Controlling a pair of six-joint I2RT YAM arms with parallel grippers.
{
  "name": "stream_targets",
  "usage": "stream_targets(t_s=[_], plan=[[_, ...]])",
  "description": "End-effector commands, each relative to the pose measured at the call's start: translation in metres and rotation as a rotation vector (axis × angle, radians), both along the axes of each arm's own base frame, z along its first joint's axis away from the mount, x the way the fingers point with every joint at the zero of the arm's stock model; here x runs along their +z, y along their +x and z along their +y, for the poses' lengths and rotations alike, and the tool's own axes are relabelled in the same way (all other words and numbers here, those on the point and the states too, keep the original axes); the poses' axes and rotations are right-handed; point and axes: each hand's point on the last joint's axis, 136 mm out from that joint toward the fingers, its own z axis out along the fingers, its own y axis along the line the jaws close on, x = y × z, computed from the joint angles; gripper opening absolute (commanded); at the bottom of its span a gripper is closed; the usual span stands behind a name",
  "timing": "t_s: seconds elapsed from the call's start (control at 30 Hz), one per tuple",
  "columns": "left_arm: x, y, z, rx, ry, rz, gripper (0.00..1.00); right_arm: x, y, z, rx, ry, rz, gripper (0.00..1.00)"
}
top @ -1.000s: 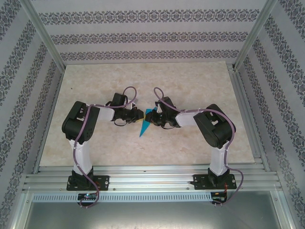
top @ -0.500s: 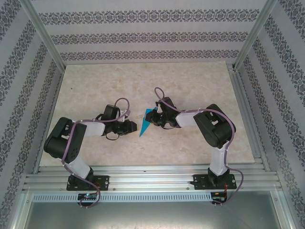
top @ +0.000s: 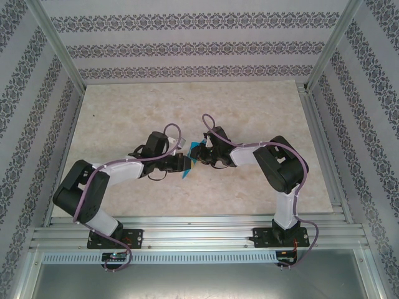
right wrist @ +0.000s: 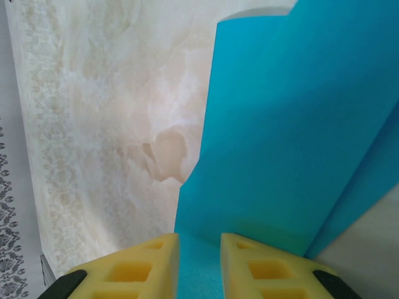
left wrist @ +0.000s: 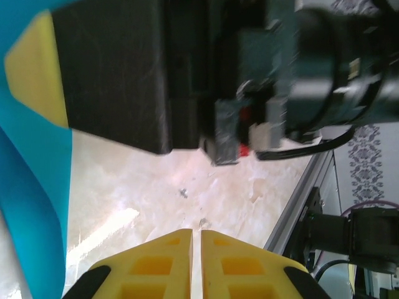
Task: Fold a paper plane with a square sheet of paper (fold left side to right side)
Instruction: Fold the wing for the fifth time at the center of the table.
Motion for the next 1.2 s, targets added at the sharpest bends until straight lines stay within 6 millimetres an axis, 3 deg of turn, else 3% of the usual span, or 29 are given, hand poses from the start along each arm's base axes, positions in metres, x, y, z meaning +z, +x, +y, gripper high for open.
stream_targets(t_s=[0.0, 0.2, 1.17], plan=[[-0.014, 0.003, -0.003, -0.004, 0.032, -0.009, 0.13, -0.024, -0.010, -0.009, -0.004, -0.051, 0.059, 0.25], [-0.035, 0.010, 0.000, 0.020, 0.089, 0.002, 0.14, -0.024, -0.010, -0.007, 0.001, -0.048, 0.062, 0.25], [-0.072, 0.022, 0.020, 0.047, 0.292, -0.002, 0.15, -0.022, -0.011, -0.009, 0.005, -0.056, 0.055, 0.26]])
